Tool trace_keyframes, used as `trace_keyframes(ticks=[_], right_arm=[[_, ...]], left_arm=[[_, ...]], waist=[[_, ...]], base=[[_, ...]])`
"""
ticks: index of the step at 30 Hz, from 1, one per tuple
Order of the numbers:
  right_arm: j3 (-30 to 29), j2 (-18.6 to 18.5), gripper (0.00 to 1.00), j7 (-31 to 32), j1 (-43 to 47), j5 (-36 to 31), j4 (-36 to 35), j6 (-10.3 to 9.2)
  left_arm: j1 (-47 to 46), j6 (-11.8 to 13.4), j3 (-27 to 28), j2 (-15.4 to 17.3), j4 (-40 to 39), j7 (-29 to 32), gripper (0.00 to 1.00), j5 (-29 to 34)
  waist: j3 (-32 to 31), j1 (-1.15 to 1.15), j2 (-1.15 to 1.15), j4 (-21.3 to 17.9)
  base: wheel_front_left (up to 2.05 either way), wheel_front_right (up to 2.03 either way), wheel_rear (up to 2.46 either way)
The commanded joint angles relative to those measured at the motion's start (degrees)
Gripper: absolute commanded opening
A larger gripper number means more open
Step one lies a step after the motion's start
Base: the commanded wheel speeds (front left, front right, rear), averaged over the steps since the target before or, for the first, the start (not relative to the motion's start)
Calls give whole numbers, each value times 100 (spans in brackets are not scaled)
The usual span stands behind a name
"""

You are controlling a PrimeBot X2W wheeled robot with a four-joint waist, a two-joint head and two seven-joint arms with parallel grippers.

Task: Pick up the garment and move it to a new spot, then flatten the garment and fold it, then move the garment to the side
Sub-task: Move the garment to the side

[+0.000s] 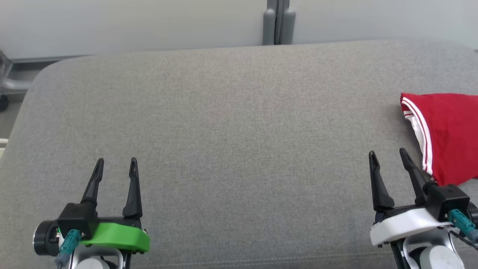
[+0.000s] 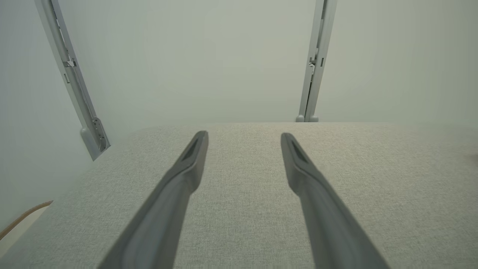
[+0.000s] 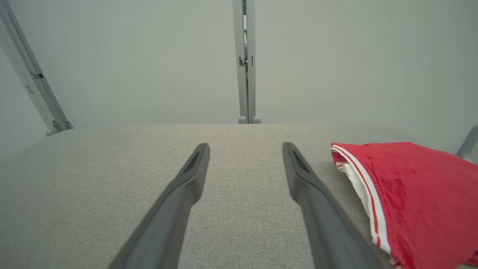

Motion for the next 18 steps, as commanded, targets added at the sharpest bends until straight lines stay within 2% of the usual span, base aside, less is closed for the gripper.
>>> trace_keyframes(ticks=[1,18], right_arm=[[-7,-7,100,29,125,17,-45,-8],[-42,14,100,226,606,44,-283,-8]], left_arm=[[136,20,11,58,-36,16,100,-37],[522,69,-60,160,-94,116,100,-115]], waist=[[-212,1,0,-43],[-563,1,0,-204]], base=[[0,0,0],[0,0,0]])
